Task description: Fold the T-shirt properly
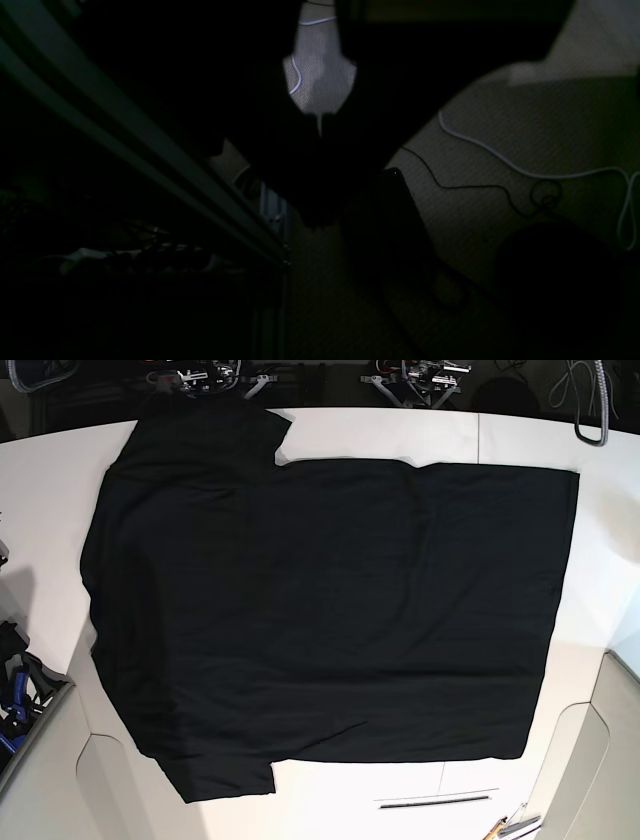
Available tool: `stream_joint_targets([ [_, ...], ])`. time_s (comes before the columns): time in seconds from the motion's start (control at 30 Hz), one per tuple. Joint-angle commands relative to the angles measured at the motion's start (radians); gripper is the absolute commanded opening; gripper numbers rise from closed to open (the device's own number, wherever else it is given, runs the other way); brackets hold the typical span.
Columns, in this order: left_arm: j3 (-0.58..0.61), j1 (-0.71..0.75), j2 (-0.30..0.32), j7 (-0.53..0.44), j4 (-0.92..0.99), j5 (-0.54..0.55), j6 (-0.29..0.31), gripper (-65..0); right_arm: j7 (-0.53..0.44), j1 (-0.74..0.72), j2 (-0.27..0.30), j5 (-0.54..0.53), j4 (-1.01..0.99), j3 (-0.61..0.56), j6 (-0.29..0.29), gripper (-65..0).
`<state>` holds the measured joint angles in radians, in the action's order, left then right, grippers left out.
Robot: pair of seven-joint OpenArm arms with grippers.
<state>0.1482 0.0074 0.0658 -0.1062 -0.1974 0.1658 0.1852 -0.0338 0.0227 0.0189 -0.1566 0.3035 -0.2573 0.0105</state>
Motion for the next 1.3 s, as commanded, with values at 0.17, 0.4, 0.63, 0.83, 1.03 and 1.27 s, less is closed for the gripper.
stream_joint_targets([
  [0.17,-0.002,-0.005,-0.002,-0.018,-0.006,0.001,0.01,-65.0,-0.012,-0.003,0.0,0.0,0.01,0.003,-0.003,-65.0],
  [0.4,-0.002,-0.005,-0.002,-0.018,-0.006,0.001,0.01,-65.0,-0.012,-0.003,0.0,0.0,0.01,0.003,-0.003,-65.0],
  [0.63,-0.002,-0.005,-0.002,-0.018,-0.006,0.001,0.01,-65.0,-0.012,-0.003,0.0,0.0,0.01,0.003,-0.003,-65.0],
  [0.83,-0.002,-0.004,-0.001,-0.018,-0.006,0.001,0.01,-65.0,-0.011,-0.002,0.001,0.0,0.01,0.003,-0.003,-65.0],
  [1.03,-0.002,0.026,0.005,-0.018,-0.016,0.002,0.01,-65.0,-0.011,0.019,0.014,0.001,0.011,0.003,-0.003,-65.0],
  [1.27,-0.002,0.175,0.043,-0.018,-0.171,0.002,0.01,-65.0,-0.011,0.064,0.071,0.003,0.02,0.003,-0.003,-65.0],
])
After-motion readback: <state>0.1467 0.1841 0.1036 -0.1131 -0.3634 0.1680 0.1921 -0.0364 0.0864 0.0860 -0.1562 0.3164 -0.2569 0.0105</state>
